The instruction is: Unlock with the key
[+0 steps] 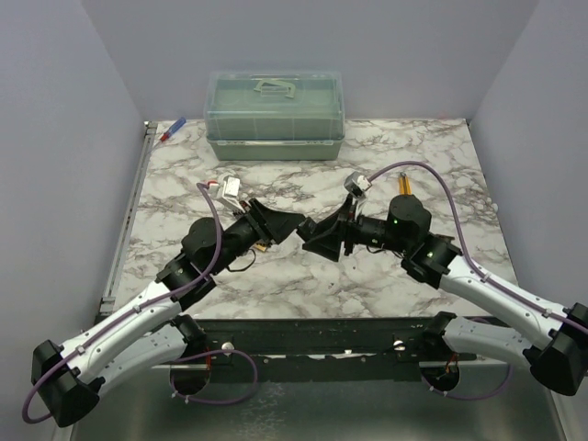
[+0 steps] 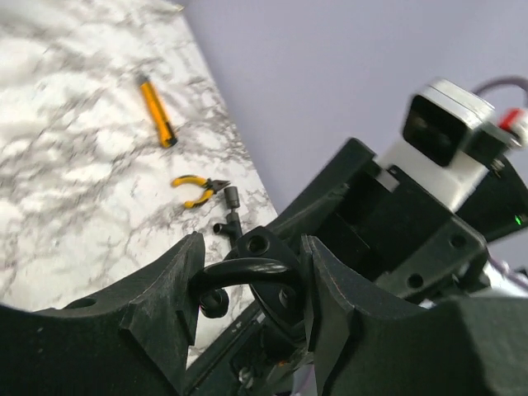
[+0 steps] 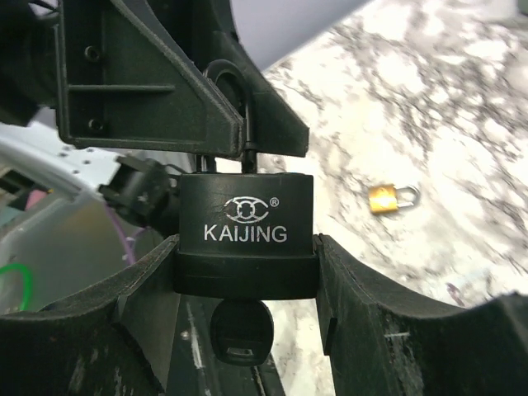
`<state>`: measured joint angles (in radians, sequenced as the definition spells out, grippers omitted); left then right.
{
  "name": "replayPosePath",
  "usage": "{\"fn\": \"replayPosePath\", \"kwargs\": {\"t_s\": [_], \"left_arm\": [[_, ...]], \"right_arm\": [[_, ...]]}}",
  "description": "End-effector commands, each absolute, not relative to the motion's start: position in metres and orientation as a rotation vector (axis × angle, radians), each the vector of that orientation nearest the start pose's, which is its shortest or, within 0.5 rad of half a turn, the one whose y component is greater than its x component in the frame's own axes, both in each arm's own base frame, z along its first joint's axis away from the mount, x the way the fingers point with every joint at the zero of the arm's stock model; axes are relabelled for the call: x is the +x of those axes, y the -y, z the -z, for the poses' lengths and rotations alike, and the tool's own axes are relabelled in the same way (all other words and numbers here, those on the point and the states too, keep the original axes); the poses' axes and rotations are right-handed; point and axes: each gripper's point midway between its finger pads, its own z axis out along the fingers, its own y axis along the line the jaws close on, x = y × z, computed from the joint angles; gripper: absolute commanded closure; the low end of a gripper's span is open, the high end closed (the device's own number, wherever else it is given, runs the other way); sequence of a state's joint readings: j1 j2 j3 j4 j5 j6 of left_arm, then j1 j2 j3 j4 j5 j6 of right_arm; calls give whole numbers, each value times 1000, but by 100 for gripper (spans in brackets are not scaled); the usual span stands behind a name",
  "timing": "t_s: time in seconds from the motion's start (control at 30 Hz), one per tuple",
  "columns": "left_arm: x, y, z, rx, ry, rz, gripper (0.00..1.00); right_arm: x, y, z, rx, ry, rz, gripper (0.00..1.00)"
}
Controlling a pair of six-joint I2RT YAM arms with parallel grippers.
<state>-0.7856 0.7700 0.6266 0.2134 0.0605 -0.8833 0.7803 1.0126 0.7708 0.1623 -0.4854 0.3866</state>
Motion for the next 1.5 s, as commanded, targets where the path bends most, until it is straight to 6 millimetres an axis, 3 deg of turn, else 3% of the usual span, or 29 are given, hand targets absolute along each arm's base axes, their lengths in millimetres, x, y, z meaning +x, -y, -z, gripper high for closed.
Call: {"fn": "replayPosePath", "kwargs": {"t_s": [0.0,0.1,0.17,0.3,0.4,0.57,0.7,0.9,1.1,1.3,1.47], "left_arm": [[228,250,-284,-374,-1822,1261,82],[231,250,-273,-460,-1900,1232,79],[232,252,-274,-445,-1915,1217,69],[228,254,-282,-283,-1897,1184,16],[223,248,-291,-218,-1855,1170,3],[206,241,-318,-107,-1722,1238,1],[202,237,-318,-91,-1706,1237,2],[180,240,-332,76,-1561,1316,1],[165,238,-349,130,-1447,1391,1],[161,240,-357,126,-1417,1440,5],[165,243,-348,99,-1451,1452,17]], "right_arm": [[221,-305,-294,-651,-1624,-1031,100],[229,-303,-286,-633,-1646,-985,99],[230,-302,-286,-629,-1647,-984,99],[223,-304,-293,-623,-1633,-1032,100],[215,-304,-300,-623,-1622,-1074,99],[199,-306,-305,-663,-1608,-1154,99],[189,-306,-316,-682,-1571,-1200,99],[167,-310,-335,-766,-1515,-1311,99],[145,-312,-348,-833,-1445,-1426,99],[146,-317,-346,-839,-1449,-1453,99],[147,-322,-345,-844,-1442,-1471,99]]}}
